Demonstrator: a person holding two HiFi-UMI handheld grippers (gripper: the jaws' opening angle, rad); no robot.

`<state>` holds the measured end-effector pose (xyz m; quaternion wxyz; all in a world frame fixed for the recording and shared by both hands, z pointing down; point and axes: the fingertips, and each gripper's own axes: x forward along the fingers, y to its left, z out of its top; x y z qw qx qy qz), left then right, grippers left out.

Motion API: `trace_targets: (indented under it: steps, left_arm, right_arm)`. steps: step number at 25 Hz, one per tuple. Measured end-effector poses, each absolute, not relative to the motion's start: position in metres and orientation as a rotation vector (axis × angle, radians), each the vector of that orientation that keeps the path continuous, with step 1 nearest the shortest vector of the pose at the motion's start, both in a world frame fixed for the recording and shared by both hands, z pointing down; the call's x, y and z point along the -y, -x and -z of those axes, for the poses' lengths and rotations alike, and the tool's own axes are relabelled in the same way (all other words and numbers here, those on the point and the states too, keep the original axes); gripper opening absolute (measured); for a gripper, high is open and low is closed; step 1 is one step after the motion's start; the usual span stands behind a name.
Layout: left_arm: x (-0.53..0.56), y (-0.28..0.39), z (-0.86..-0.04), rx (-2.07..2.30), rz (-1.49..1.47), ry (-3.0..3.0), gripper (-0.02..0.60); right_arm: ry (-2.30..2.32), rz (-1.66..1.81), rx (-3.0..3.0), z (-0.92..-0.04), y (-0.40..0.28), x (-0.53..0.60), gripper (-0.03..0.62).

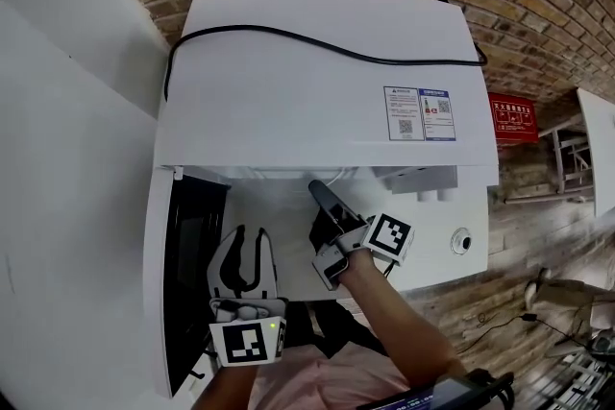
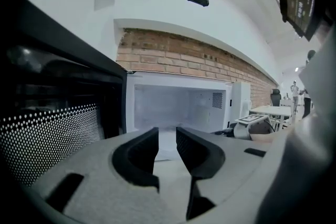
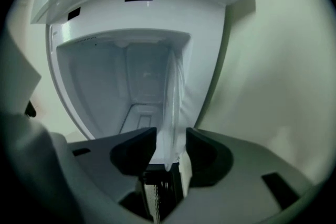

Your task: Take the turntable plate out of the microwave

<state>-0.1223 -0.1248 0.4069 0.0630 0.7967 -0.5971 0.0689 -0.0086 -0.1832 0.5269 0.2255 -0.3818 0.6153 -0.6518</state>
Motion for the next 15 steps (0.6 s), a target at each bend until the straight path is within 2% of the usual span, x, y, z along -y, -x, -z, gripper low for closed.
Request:
trace_targets:
  steps: [6, 8, 11, 13, 15]
  left_arm:
    - [0.123, 0.128, -0.406, 1.818, -0.219, -2.398, 0.097]
    - [0.123, 0.130, -0.406, 1.823, -0.220, -2.395, 0.095]
    - [0.123, 0.131, -0.408, 1.822, -0.226, -2.392, 0.095]
    - [0.124, 0.130, -0.408, 1.820, -0.229, -2.392, 0.095]
    - [0.124, 0.129, -0.407, 1.817, -0.225, -2.396, 0.095]
  right_arm:
    - [1.031, 1.787, -1.720, -0.532, 0.014, 0.196, 0.170]
    - [1.035, 1.779, -1.734, -0.534, 0.013, 0.196, 0.130]
    - [1.022, 1.754, -1.766, -0.531, 0.013, 0.195, 0.107]
    - [1.013, 1.727, -1.798, -0.527, 0.013, 0.194, 0.048]
    - [1.005, 1.718, -1.799, -0.525, 0.013, 0.194, 0.043]
